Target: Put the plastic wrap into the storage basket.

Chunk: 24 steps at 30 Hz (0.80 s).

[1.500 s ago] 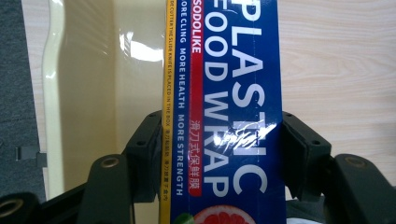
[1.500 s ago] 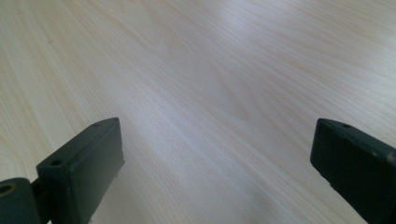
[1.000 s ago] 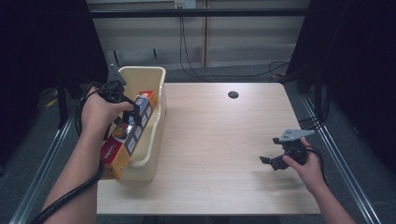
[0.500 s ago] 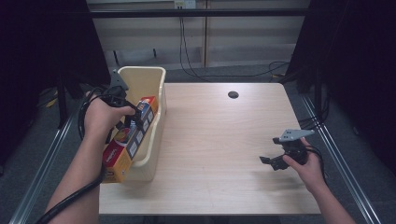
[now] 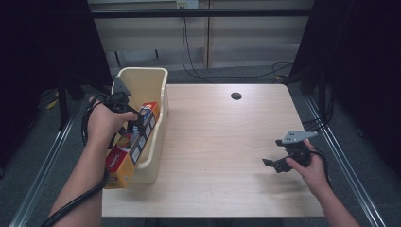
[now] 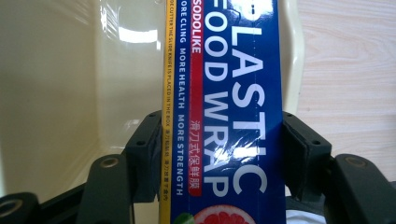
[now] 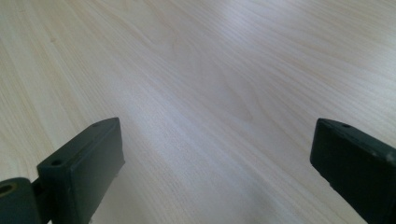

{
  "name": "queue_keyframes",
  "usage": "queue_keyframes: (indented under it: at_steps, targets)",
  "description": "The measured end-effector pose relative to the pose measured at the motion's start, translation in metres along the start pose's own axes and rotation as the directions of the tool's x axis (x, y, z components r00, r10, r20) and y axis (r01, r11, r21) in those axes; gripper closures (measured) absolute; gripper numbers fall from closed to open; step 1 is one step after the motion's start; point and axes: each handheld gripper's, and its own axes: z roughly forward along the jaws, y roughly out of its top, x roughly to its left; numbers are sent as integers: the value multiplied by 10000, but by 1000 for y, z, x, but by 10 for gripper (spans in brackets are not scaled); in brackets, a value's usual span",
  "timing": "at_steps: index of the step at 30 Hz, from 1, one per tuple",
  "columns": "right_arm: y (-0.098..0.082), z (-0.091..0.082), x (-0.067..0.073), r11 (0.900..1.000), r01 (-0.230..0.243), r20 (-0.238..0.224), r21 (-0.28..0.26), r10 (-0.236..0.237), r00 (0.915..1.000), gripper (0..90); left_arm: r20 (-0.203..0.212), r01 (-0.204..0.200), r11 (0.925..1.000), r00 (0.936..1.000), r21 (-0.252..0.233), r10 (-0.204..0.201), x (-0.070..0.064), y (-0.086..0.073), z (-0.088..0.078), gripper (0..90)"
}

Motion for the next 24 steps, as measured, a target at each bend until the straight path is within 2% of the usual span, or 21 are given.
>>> queue_keyframes:
  at_steps: [3, 5, 6, 10, 16, 20, 22, 24]
  targets:
    - [0, 0, 0, 10000, -11, -6, -10, 11, 10000, 27, -25, 20, 10000, 10000, -11, -20, 0, 0, 2, 404]
    - [0, 0, 0, 10000, 8, -9, -3, -8, 10000, 27, -40, 172, 9998, 9998, -78, -173, -1, 0, 4, 404]
    - [0, 0, 0, 10000, 10, -19, 2, -10, 10000, 27, -13, 31, 10000, 10000, 17, -31, -1, 0, 4, 404]
    - [0, 0, 0, 10000, 60, -17, -2, -60, 10000, 27, -137, -87, 9999, 9999, 63, 88, -1, 1, 4, 404]
    - [0, 1, 0, 10000, 47, 6, 46, -47, 10000, 28, -93, 96, 9999, 9999, 103, -95, -2, 2, 7, 404]
    - [0, 0, 0, 10000, 49, -13, 4, -49, 10000, 28, -148, 68, 9998, 9999, 207, -65, -1, 4, 10, 403]
    - [0, 0, 0, 10000, 44, -67, 22, -44, 10000, 28, -131, 298, 9995, 9995, 139, -296, -2, 5, 12, 402]
    - [0, 0, 1, 10000, 35, -34, 38, -35, 10000, 28, -69, 323, 9994, 9995, 123, -322, -2, 5, 13, 402]
